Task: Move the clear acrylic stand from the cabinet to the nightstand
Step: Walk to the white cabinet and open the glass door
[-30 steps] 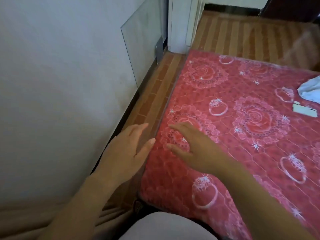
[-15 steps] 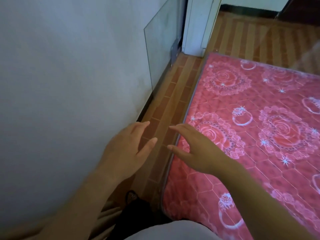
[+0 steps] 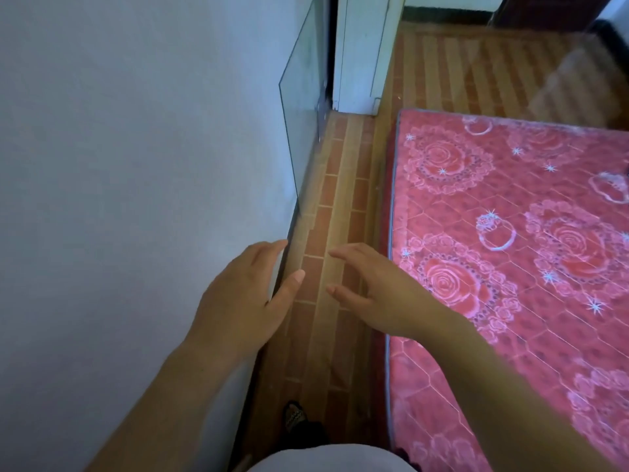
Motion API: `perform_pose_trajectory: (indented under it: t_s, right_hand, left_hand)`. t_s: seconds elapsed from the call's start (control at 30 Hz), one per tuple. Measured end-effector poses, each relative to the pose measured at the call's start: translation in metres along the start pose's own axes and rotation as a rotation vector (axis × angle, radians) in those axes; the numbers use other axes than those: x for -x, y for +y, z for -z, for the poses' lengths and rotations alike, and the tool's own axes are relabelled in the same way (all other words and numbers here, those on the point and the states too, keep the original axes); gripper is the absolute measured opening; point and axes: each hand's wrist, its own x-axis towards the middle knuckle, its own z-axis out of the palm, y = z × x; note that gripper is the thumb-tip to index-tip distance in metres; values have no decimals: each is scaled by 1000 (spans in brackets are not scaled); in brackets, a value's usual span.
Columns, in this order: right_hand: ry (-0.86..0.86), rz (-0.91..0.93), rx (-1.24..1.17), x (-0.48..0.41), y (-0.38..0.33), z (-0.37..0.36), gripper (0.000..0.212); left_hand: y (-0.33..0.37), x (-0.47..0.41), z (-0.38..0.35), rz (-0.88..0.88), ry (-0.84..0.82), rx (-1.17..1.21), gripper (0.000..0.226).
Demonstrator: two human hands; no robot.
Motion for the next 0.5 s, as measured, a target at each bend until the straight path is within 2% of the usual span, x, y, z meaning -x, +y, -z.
perform_pose_trajectory:
  t_s: [0.13,0.3,0.5]
  right_hand:
    - [42,-51,3,-19,2,0,56]
    - [71,-119,-4,-38,15,5,53]
    - [98,-197,33,-71,48,34,55]
  left_hand:
    - [-7,-28,7,-51,-38,4,64]
    - [-4,-68,0,-66,-145,6,70]
    - [15,-143,-14,-155,-194,-5,65]
